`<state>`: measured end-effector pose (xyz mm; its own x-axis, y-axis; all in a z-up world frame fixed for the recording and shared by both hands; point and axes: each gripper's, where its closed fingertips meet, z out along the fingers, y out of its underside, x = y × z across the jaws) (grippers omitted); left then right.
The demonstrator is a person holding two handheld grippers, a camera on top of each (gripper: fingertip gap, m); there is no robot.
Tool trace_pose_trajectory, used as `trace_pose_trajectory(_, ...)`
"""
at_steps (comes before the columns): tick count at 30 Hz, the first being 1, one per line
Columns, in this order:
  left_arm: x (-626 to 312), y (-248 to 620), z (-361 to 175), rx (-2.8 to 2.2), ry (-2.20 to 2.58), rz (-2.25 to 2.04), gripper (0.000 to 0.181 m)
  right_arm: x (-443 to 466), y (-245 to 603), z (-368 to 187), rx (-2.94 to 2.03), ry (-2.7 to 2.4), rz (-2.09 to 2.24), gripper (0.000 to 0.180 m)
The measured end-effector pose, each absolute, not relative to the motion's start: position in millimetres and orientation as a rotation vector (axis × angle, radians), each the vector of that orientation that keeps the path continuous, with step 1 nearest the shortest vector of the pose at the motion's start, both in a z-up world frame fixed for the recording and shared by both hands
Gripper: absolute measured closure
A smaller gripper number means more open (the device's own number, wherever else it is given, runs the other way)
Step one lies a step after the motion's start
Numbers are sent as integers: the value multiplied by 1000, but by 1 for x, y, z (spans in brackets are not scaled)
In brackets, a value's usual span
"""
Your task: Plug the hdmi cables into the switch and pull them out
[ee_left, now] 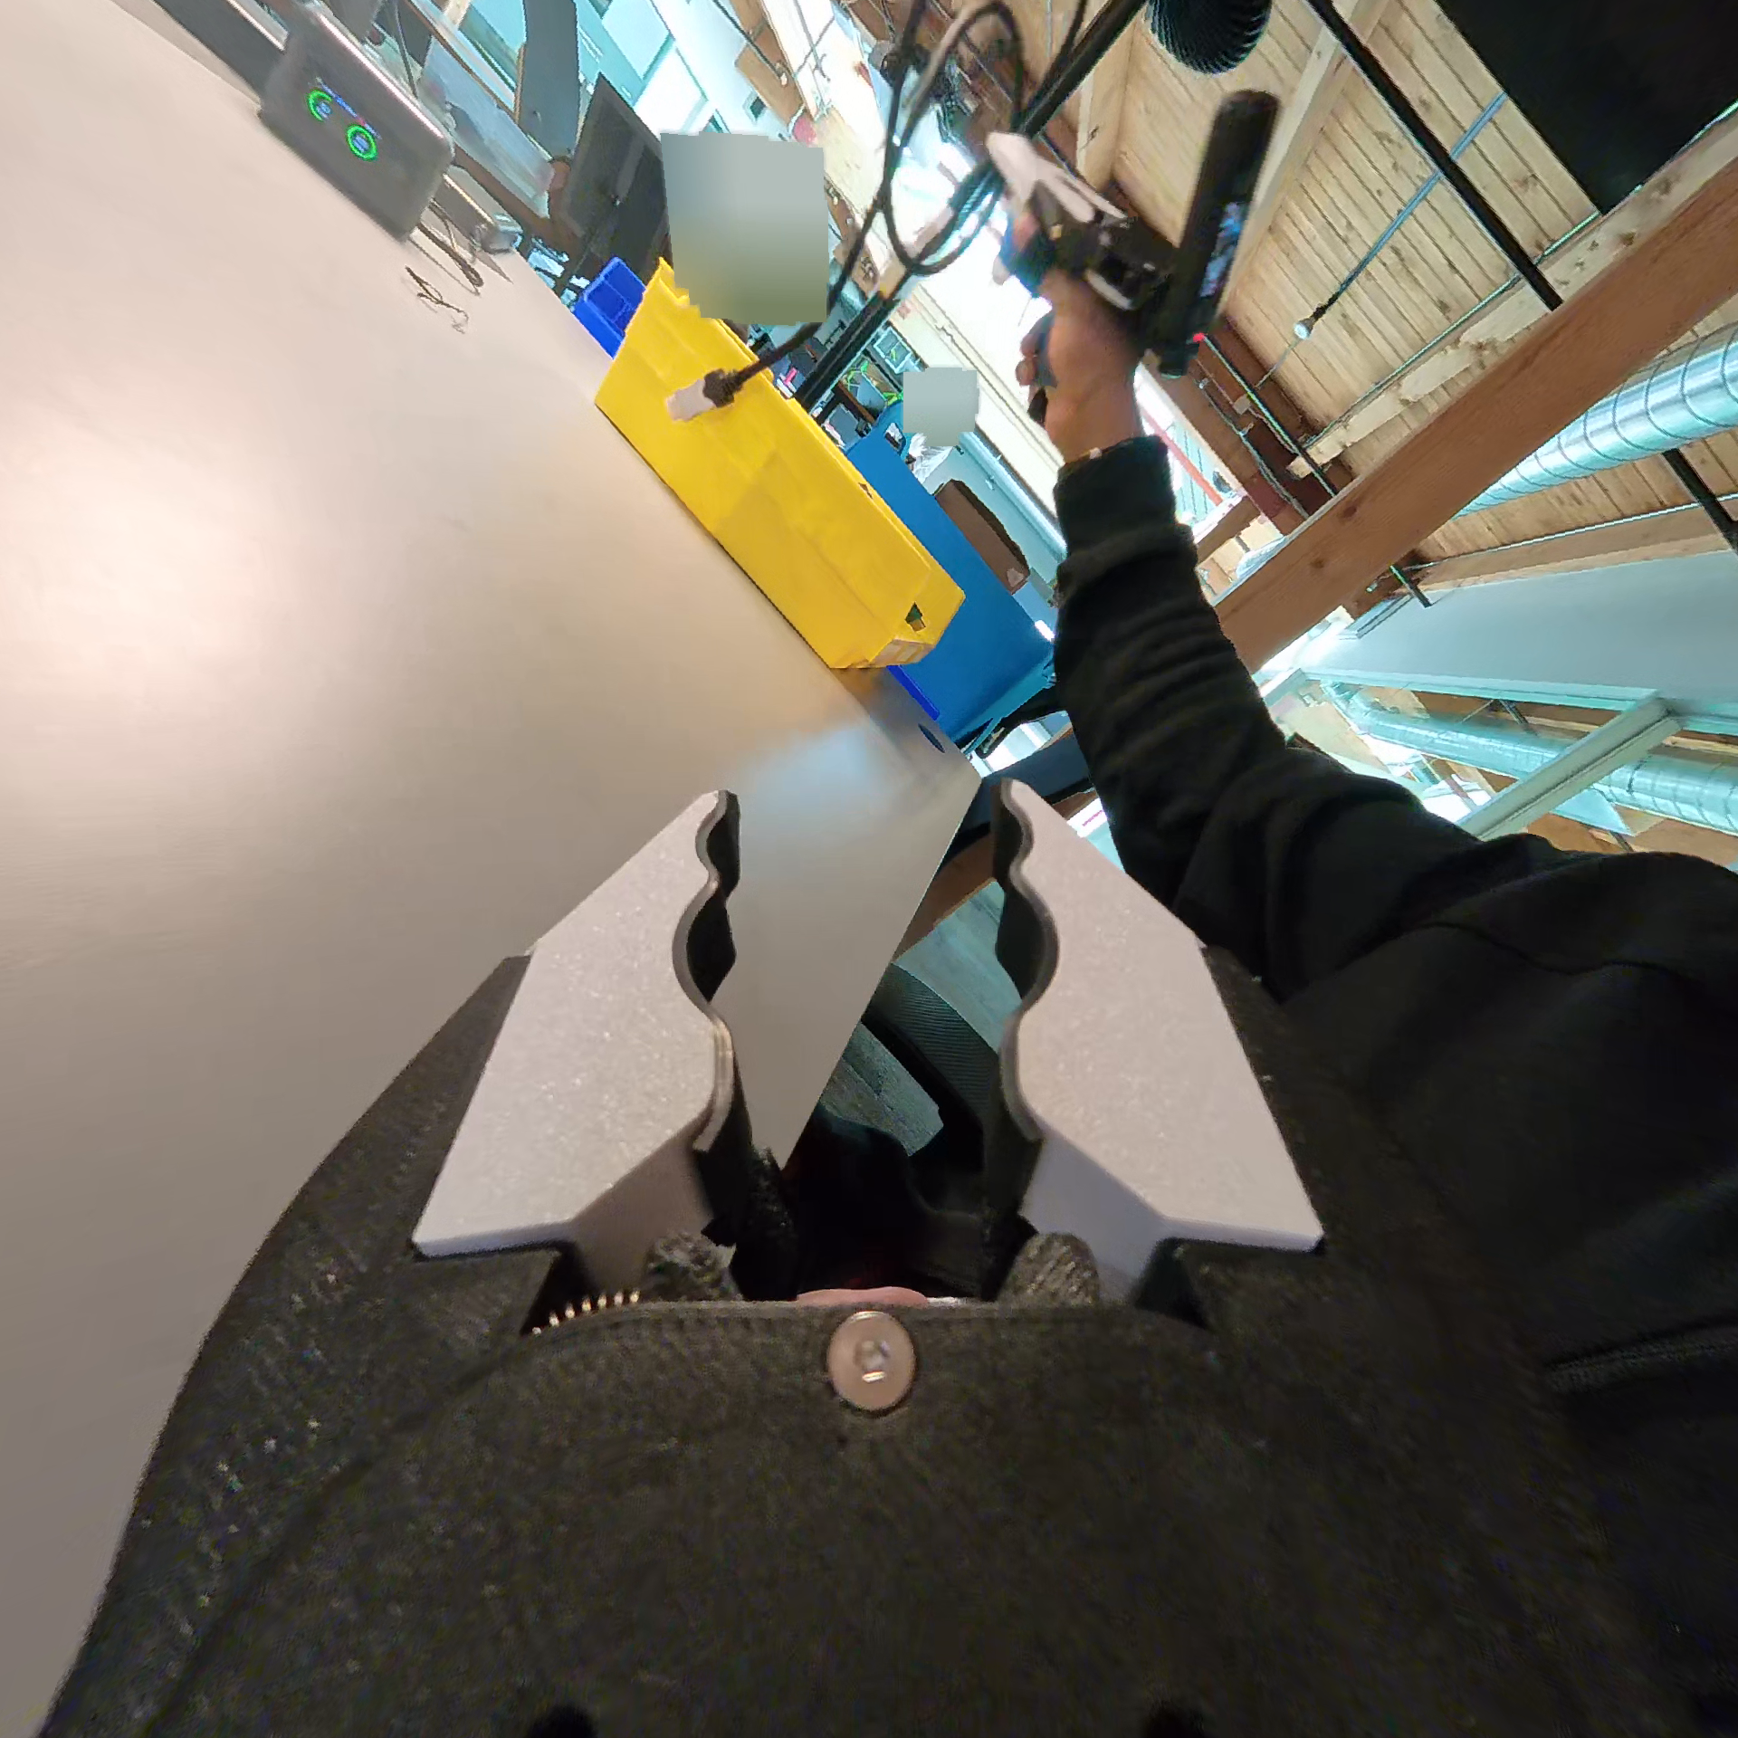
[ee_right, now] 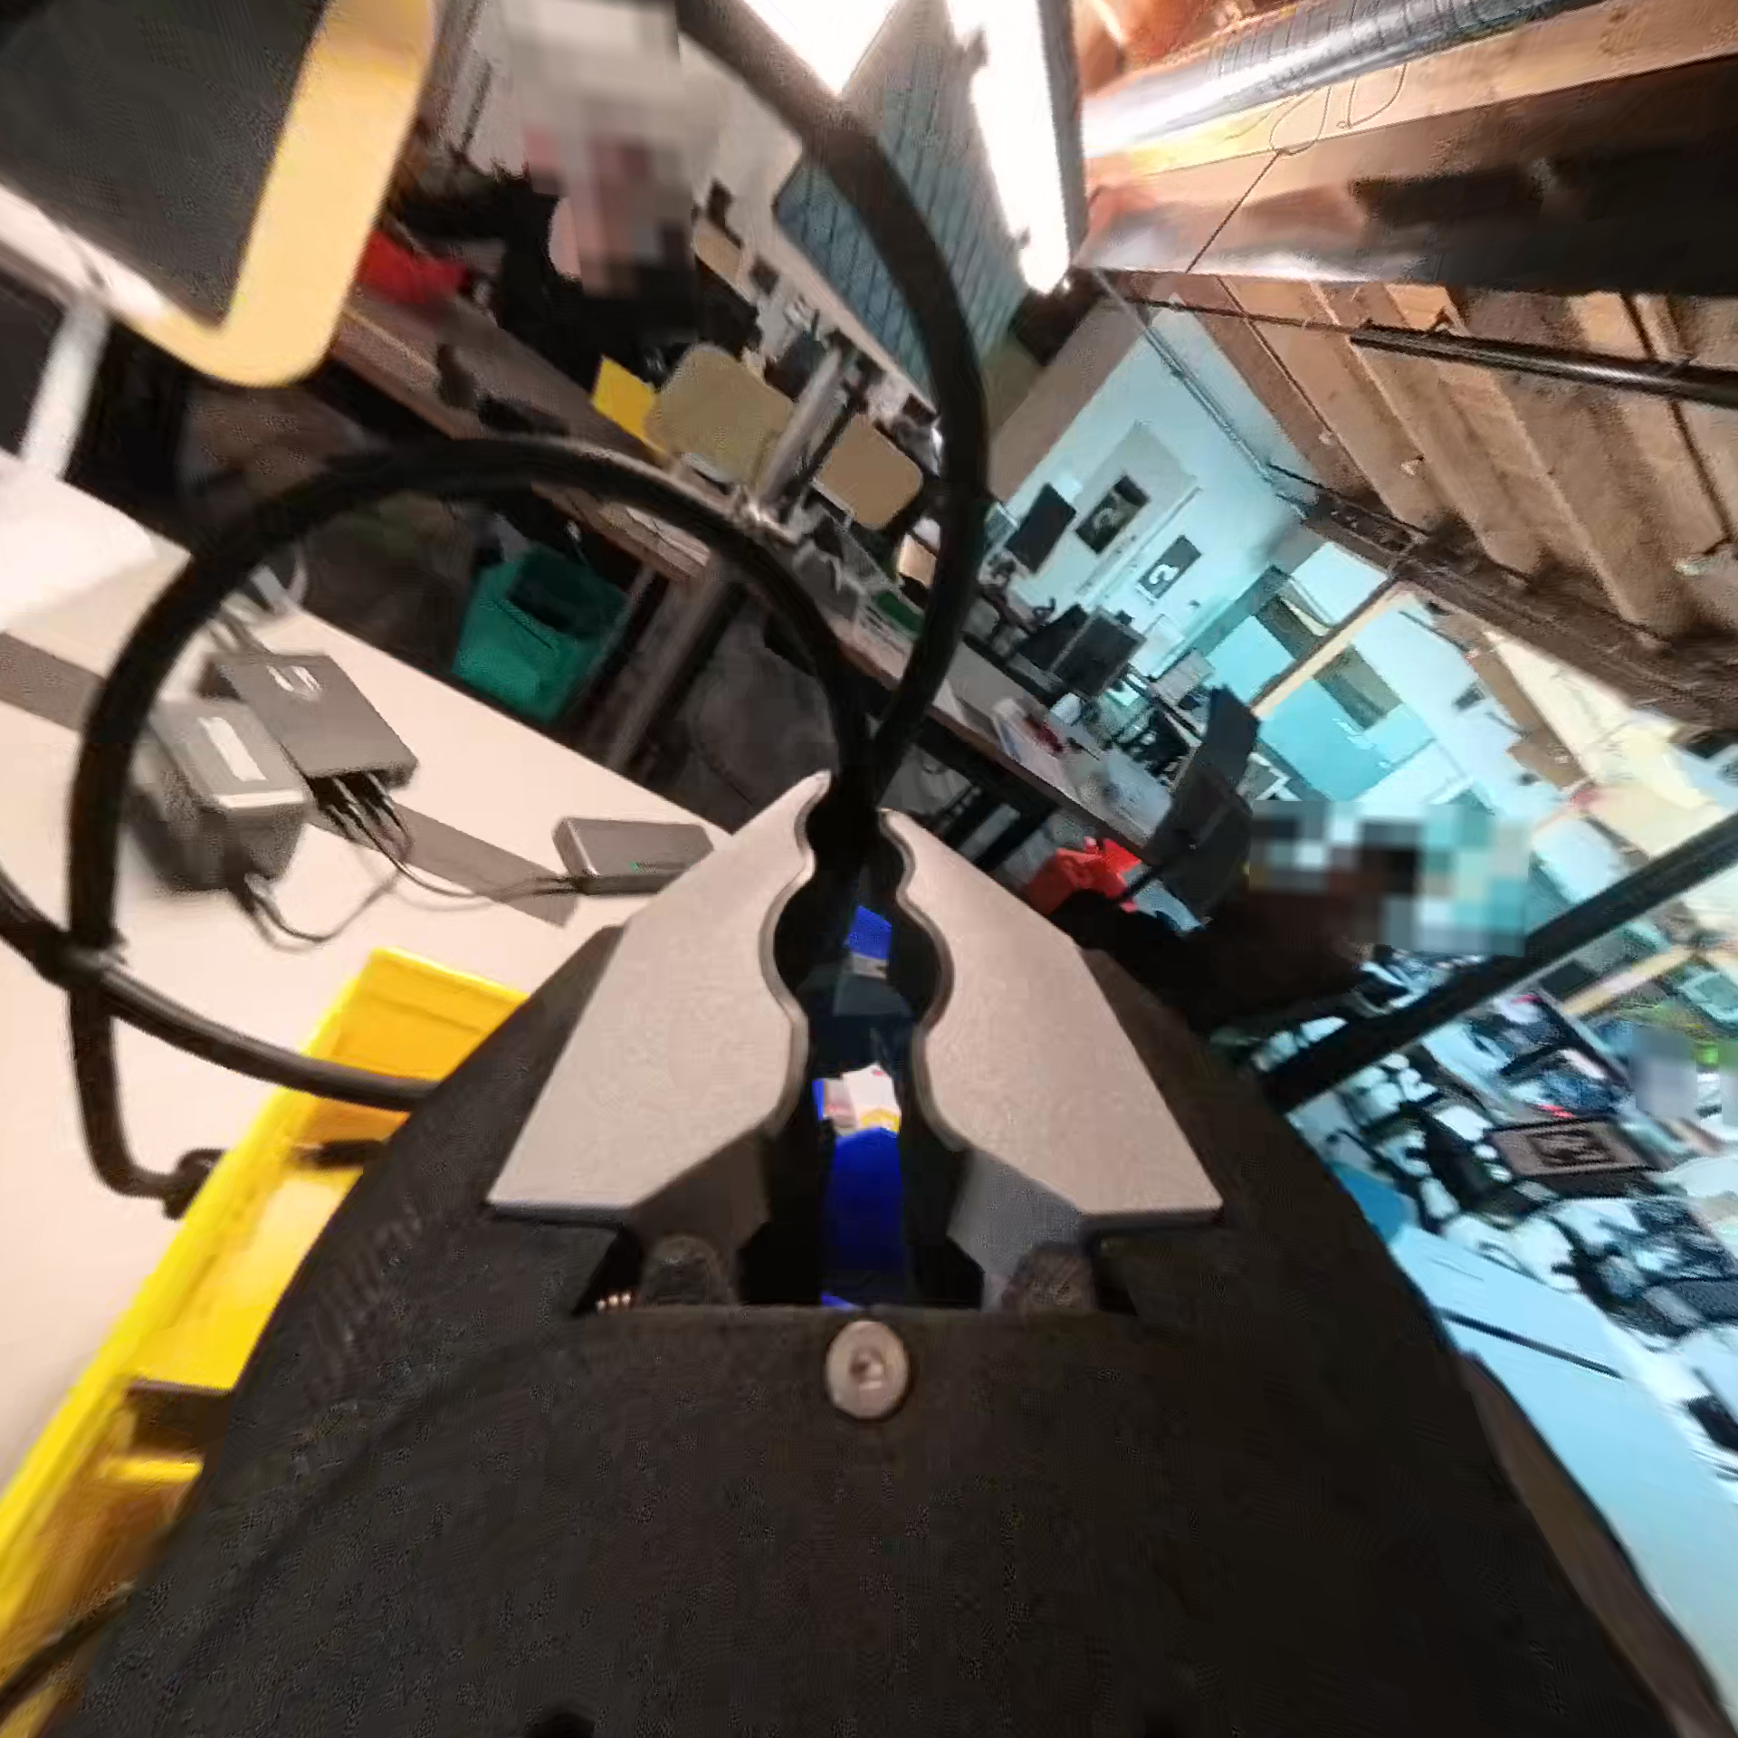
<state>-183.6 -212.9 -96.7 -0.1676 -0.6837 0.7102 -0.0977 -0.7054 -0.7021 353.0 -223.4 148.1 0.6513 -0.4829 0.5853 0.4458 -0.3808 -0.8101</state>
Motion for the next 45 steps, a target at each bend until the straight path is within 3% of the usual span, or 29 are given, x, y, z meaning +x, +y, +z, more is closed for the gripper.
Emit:
trace_pose_trajectory(6,-185,-207,-96,-1701,865,-1931,127,326,-241,228,-1528,47,-821,173)
trace_pose_trajectory(9,-183,-209,-97,-1699,886,-1914,127,341,-247,234,-1570,1,-1035,174)
trace_pose_trajectory(13,-187,-210,-95,-1679,862,-1944,128,367,-237,179,-1750,-109,-1218,173)
trace_pose_trajectory(20,-192,-213,-95,-1672,869,-1936,128,409,-225,9,-2112,-267,-1250,171)
trace_pose_trajectory(24,-195,-212,-95,-1671,853,-1939,129,423,-234,-58,-2307,-359,-1251,170)
trace_pose_trajectory(30,-190,-213,-96,-1685,869,-1919,129,420,-230,-59,-2368,-351,-1203,168)
trace_pose_trajectory(35,-194,-211,-95,-1678,851,-1925,129,409,-239,-28,-2286,-219,-1075,126)
trace_pose_trajectory(42,-215,-191,-89,-1667,812,-1806,127,329,-279,-11,-2098,10,-694,115)
trace_pose_trajectory(45,-241,-153,-89,-1696,734,-1501,115,269,-300,-29,-2020,40,-525,109)
